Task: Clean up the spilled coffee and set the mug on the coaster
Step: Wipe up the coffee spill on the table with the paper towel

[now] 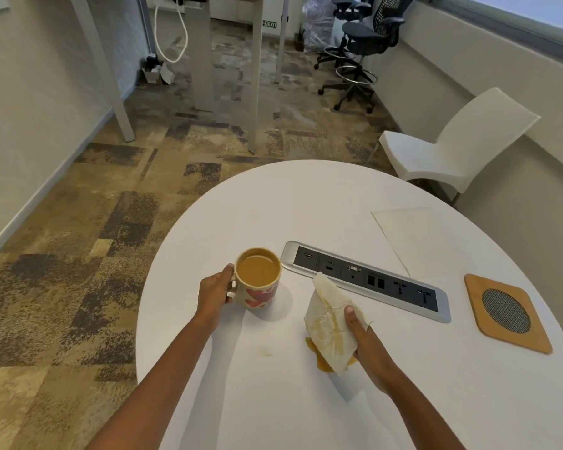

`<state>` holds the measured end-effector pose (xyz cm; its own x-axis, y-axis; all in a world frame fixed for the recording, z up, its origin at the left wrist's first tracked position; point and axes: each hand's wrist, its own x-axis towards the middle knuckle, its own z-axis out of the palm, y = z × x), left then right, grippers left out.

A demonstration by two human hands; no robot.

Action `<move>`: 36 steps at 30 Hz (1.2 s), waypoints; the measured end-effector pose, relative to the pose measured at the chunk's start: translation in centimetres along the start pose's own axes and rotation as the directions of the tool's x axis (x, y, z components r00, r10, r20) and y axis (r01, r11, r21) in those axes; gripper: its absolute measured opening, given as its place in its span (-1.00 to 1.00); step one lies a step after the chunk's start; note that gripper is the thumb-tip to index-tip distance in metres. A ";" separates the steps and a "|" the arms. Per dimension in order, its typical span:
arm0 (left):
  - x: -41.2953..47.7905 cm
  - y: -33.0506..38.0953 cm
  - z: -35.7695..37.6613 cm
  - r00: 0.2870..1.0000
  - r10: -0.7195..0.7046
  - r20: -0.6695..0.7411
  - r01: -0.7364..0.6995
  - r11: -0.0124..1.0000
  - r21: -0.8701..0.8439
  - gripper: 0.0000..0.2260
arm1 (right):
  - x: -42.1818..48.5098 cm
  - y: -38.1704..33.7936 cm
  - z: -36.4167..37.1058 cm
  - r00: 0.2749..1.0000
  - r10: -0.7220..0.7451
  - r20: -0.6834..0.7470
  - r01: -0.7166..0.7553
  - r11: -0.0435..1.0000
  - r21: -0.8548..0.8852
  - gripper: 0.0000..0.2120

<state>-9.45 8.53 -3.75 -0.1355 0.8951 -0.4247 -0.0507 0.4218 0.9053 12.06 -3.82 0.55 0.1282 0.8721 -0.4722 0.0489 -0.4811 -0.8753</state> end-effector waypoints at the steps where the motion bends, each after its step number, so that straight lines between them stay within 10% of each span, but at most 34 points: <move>1: 0.0 0.0 -0.1 1.000 0.018 -0.009 -0.017 0.999 0.041 -0.68 | 0.0 -0.1 0.2 1.000 -0.001 -0.019 0.000 0.999 -0.051 -0.37; 8: -1.0 -0.4 -1.8 0.971 0.215 -0.101 -0.171 0.929 0.327 -0.71 | 1.8 -0.8 1.7 0.950 -0.302 -0.077 0.198 0.777 -0.598 -0.53; 14: -5.0 -5.7 -6.0 0.849 0.520 -0.096 -0.208 0.495 0.843 -0.74 | 4.0 0.9 5.3 0.942 -0.248 0.226 0.246 0.056 -0.968 -0.44; 17: -6.0 -7.0 -5.9 0.870 0.490 -0.059 -0.171 0.411 0.895 -0.65 | 4.7 1.4 7.2 0.958 -0.115 0.261 0.270 0.064 -0.961 -0.42; 23: -8.6 -9.5 -5.5 0.919 0.390 -0.062 -0.108 0.399 0.910 -0.47 | 4.2 3.2 11.2 0.976 -0.029 0.217 0.208 0.433 -0.877 -0.47; 36: -11.0 -9.0 -3.2 0.942 0.332 0.043 -0.140 0.275 0.951 -0.53 | 2.7 5.9 5.8 0.684 0.034 0.729 0.729 -0.024 -0.684 -0.45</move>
<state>-10.71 -5.59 -7.22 -0.1017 0.9897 -0.1007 0.9463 0.1275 0.2970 6.91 -3.77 -6.54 -0.6324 0.6453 -0.4287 0.7696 0.5865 -0.2525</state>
